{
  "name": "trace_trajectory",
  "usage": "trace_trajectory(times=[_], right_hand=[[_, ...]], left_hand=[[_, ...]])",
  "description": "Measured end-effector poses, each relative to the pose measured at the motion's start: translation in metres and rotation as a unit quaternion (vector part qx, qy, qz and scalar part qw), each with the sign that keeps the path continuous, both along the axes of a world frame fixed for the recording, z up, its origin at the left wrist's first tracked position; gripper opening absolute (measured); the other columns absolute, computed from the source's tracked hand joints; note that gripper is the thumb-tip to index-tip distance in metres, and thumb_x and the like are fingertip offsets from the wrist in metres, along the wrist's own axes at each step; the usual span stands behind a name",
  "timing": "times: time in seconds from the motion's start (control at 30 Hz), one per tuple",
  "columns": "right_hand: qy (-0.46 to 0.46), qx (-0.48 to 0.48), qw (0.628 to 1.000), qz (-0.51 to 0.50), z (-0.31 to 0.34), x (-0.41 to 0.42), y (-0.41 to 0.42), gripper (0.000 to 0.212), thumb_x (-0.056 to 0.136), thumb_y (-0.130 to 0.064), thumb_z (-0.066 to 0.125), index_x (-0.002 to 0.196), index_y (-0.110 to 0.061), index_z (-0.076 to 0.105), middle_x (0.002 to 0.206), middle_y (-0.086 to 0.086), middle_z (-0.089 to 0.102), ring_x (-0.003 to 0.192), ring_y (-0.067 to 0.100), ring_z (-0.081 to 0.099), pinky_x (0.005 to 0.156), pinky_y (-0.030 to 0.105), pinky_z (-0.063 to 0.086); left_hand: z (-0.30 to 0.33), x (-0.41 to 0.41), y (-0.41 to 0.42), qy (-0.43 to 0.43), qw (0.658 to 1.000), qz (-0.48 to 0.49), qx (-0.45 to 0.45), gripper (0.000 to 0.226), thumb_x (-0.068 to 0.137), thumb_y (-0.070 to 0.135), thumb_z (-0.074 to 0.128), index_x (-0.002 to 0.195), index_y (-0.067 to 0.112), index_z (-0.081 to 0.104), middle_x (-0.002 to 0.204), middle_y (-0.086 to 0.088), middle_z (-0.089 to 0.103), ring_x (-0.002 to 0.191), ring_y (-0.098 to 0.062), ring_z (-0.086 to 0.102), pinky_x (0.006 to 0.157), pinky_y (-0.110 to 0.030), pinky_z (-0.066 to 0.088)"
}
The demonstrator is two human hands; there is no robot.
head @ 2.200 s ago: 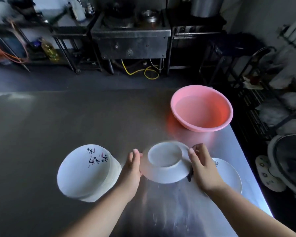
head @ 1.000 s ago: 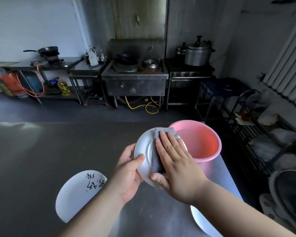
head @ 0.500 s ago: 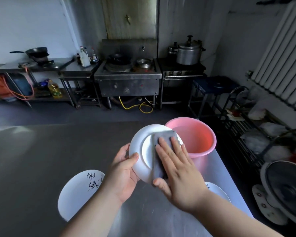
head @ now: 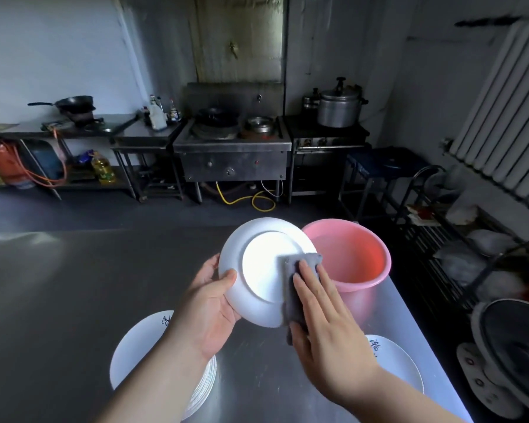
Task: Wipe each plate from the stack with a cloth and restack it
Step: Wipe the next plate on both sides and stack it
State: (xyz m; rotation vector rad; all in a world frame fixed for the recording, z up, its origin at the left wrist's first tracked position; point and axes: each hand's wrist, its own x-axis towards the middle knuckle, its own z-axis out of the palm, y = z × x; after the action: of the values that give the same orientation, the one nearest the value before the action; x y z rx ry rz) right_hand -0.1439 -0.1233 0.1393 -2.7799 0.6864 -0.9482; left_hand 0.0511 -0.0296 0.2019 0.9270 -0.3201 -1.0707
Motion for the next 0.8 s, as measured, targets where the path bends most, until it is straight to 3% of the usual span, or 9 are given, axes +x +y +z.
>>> trace_trajectory(times=[0.1,0.2,0.27,0.33,0.4,0.5,0.6,0.7,0.8], right_hand=[[-0.009,0.039,0.997,0.068,0.016,-0.008,-0.018,0.074,0.092,-0.013,0.043,0.163,-0.003,0.028,0.175,0.006,0.016,0.162,0.035,0.012,0.124,0.058,0.029],[-0.002,0.082,0.987,0.138,0.064,-0.005,-0.049,0.074,0.093,-0.012,0.043,0.164,-0.008,0.026,0.175,0.003,0.017,0.162,0.027,0.013,0.129,0.052,0.021],[0.014,0.046,0.984,0.174,0.095,0.005,-0.060,0.064,0.100,-0.016,0.051,0.162,-0.006,0.034,0.171,0.005,0.029,0.160,0.023,0.025,0.127,0.050,0.027],[0.036,-0.005,0.979,0.200,0.114,0.014,-0.065,0.060,0.103,-0.023,0.057,0.158,-0.005,0.042,0.166,0.006,0.039,0.155,0.020,0.034,0.123,0.048,0.034],[0.029,-0.034,0.978,0.201,0.122,0.016,-0.065,0.059,0.103,-0.020,0.060,0.157,-0.003,0.043,0.166,0.007,0.040,0.154,0.021,0.036,0.122,0.046,0.035],[-0.036,-0.013,0.987,0.156,0.103,0.002,-0.054,0.059,0.103,-0.014,0.057,0.158,-0.002,0.039,0.170,0.009,0.031,0.158,0.027,0.028,0.125,0.051,0.031],[-0.078,0.015,0.991,0.106,0.082,-0.011,-0.037,0.059,0.105,-0.023,0.051,0.159,-0.003,0.037,0.172,0.007,0.027,0.159,0.029,0.026,0.124,0.054,0.031],[-0.051,0.011,0.992,0.117,0.097,-0.009,-0.047,0.054,0.106,-0.032,0.052,0.154,-0.007,0.048,0.167,0.002,0.037,0.155,0.020,0.035,0.122,0.045,0.037],[-0.026,0.001,0.991,0.132,0.119,0.003,-0.064,0.051,0.108,-0.029,0.053,0.154,-0.008,0.049,0.166,0.001,0.039,0.153,0.017,0.038,0.120,0.043,0.039]], left_hand=[[0.004,0.009,0.006,-0.044,0.998,-0.035,0.011,0.049,0.093,0.003,0.059,0.140,0.014,0.057,0.132,-0.014,0.070,0.113,-0.029,0.072,0.090,-0.048,0.057],[0.013,0.018,0.010,-0.090,0.991,-0.094,0.026,0.056,0.083,0.007,0.067,0.138,0.011,0.059,0.128,-0.018,0.071,0.105,-0.033,0.071,0.077,-0.045,0.058],[0.020,0.020,0.010,-0.110,0.984,-0.134,0.031,0.052,0.082,0.010,0.067,0.134,0.010,0.062,0.120,-0.023,0.070,0.100,-0.033,0.069,0.076,-0.043,0.055],[0.024,0.020,0.009,-0.120,0.979,-0.164,0.024,0.047,0.083,0.008,0.068,0.130,0.010,0.065,0.122,-0.029,0.068,0.105,-0.037,0.066,0.084,-0.044,0.051],[0.028,0.022,0.008,-0.121,0.980,-0.161,0.008,0.051,0.083,0.007,0.067,0.133,0.008,0.063,0.122,-0.029,0.068,0.106,-0.037,0.066,0.086,-0.044,0.052],[0.032,0.028,0.008,-0.097,0.987,-0.122,-0.028,0.055,0.082,0.007,0.065,0.137,0.007,0.060,0.122,-0.022,0.070,0.102,-0.033,0.071,0.076,-0.042,0.061],[0.033,0.031,0.009,-0.080,0.991,-0.104,-0.040,0.055,0.083,0.008,0.064,0.138,0.010,0.060,0.128,-0.018,0.070,0.105,-0.032,0.072,0.075,-0.043,0.063],[0.032,0.024,0.005,-0.094,0.986,-0.138,-0.019,0.054,0.082,0.007,0.066,0.136,0.009,0.060,0.120,-0.020,0.071,0.098,-0.032,0.072,0.075,-0.043,0.058],[0.031,0.014,0.000,-0.080,0.988,-0.124,-0.039,0.054,0.082,0.005,0.066,0.136,0.007,0.060,0.123,-0.022,0.071,0.102,-0.031,0.072,0.079,-0.043,0.060]])
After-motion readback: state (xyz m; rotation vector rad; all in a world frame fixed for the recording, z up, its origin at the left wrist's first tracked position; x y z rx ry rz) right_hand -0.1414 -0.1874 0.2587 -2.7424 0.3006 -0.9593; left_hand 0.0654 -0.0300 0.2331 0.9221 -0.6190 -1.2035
